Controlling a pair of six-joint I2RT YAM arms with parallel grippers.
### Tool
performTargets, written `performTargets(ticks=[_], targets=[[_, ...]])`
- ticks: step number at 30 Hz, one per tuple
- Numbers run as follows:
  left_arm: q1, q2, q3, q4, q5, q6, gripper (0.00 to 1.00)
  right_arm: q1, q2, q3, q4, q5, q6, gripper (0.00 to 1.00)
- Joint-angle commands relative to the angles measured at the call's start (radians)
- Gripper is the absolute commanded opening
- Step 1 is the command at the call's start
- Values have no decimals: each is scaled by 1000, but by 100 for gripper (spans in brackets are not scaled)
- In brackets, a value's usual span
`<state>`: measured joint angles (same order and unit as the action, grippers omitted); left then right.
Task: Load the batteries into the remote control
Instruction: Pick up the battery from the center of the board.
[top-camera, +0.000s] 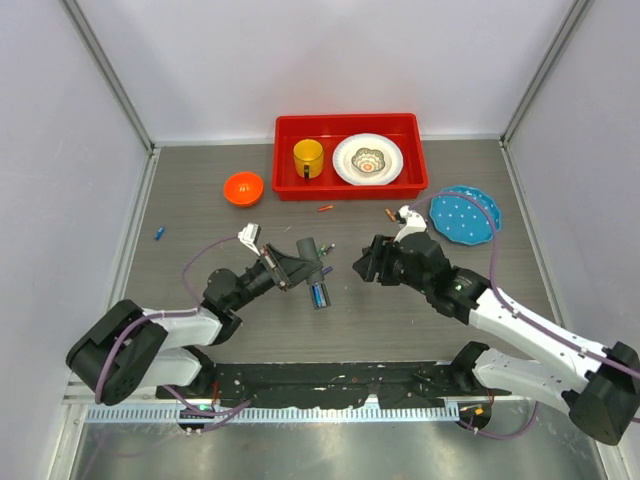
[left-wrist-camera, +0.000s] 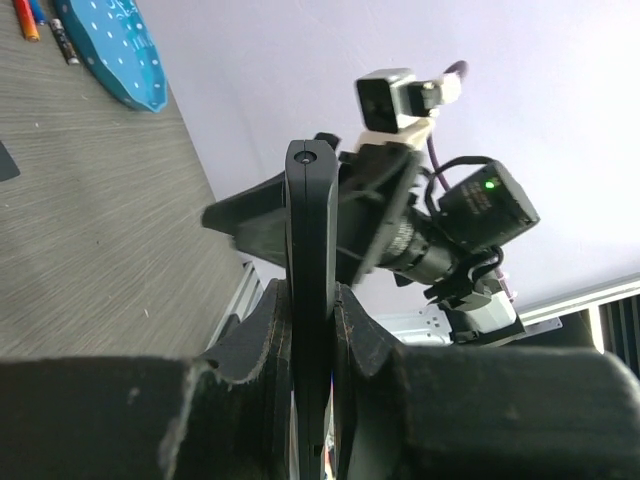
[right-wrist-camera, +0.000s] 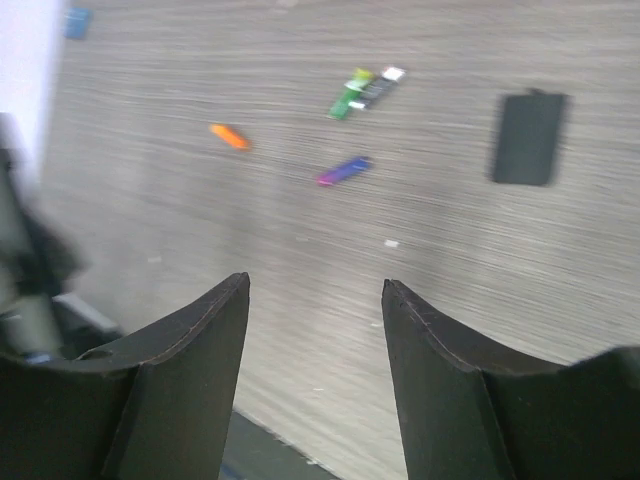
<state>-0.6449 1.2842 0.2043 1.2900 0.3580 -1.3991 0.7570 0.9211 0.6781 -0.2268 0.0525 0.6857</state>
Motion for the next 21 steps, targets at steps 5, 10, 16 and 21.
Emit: performTargets(ticks=[5,10,16,21], targets=[[99,-245,-78,-44,12,32,0,1,70,-38,-40,273,-121,61],[146,-479,-71,-406,-14,123,0,2,149,-17,1,190,-178,60],[235,-608,-34,-630,77,150,0,11,360,64,13,98,-248,60],[271,-597,-72,-577,117,95,0,67,456,118,89,139,-285,80]])
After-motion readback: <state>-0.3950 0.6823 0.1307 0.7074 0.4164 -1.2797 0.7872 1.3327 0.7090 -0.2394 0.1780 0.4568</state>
